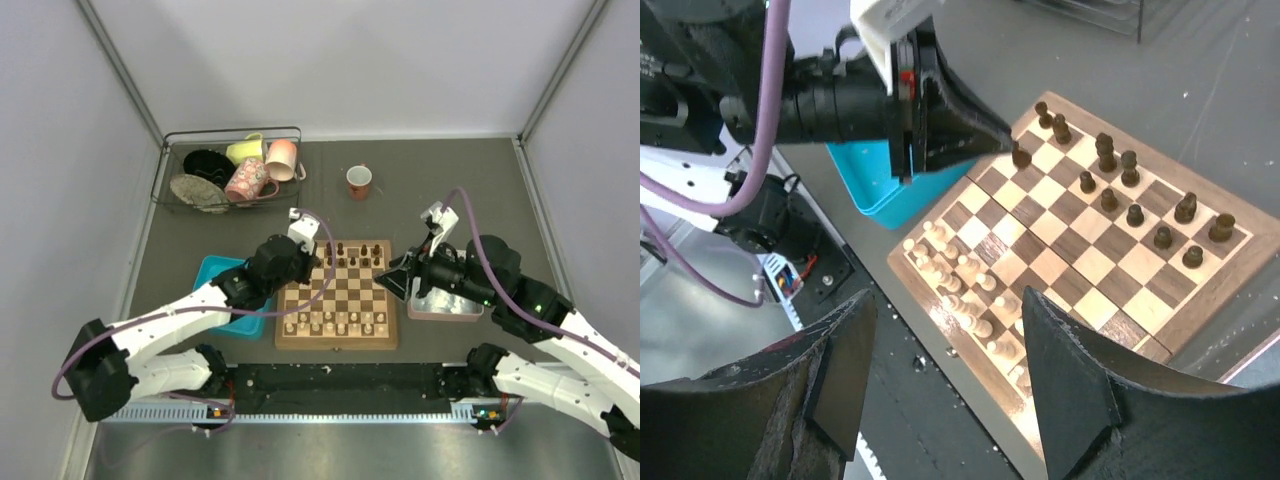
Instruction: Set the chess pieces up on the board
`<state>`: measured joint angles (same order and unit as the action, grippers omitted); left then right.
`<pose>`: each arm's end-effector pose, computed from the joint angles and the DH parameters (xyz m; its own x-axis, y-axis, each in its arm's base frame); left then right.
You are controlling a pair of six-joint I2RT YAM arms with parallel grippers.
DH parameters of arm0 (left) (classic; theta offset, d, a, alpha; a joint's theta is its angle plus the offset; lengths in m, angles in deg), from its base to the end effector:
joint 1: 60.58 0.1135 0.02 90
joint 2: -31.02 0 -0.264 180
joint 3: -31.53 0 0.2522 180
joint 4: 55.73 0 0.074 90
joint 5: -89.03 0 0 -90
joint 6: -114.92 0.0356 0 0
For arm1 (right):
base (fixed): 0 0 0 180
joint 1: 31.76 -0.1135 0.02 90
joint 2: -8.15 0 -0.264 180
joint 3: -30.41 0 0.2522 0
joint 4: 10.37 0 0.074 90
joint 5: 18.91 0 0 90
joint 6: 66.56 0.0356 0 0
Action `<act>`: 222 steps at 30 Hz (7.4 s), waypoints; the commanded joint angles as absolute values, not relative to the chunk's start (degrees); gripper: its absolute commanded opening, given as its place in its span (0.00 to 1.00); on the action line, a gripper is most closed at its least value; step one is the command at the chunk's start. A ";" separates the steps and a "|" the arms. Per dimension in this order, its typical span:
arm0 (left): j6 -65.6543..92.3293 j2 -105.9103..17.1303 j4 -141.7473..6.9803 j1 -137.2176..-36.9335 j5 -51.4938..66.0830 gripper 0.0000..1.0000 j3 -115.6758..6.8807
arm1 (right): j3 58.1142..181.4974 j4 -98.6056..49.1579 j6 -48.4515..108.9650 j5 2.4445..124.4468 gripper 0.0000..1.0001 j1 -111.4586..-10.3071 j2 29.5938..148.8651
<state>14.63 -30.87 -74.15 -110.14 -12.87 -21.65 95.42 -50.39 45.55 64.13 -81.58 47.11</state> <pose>0.1624 -0.1792 0.2585 -0.4028 0.2032 -0.8925 0.5628 0.8239 -0.0665 0.0918 0.1154 0.3639 -0.4583 0.0364 -0.8880 -0.7143 0.5795 0.3924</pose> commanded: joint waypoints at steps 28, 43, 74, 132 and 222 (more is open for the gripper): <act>21.31 -51.86 -59.56 -101.62 -12.57 0.00 -28.72 | 90.40 -52.43 45.77 68.62 0.60 -81.15 46.73; 20.61 -55.29 -56.83 -101.62 -13.89 0.00 -27.67 | 90.14 -52.34 45.94 68.45 0.60 -81.06 47.52; 22.19 -58.28 -56.57 -102.50 -14.85 0.04 -28.20 | 89.96 -52.34 45.59 68.54 0.61 -80.98 48.14; 17.45 -33.51 -66.06 -104.78 -16.79 0.41 -25.56 | 94.27 -64.12 57.72 77.68 0.55 -48.38 60.43; 10.59 -14.87 -67.91 -105.05 -14.24 0.42 -11.24 | 88.91 -56.74 47.70 71.79 0.00 -38.88 71.96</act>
<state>11.33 -16.64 -69.96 -104.89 -14.86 -12.45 88.40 -55.85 49.42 74.94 -39.44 74.82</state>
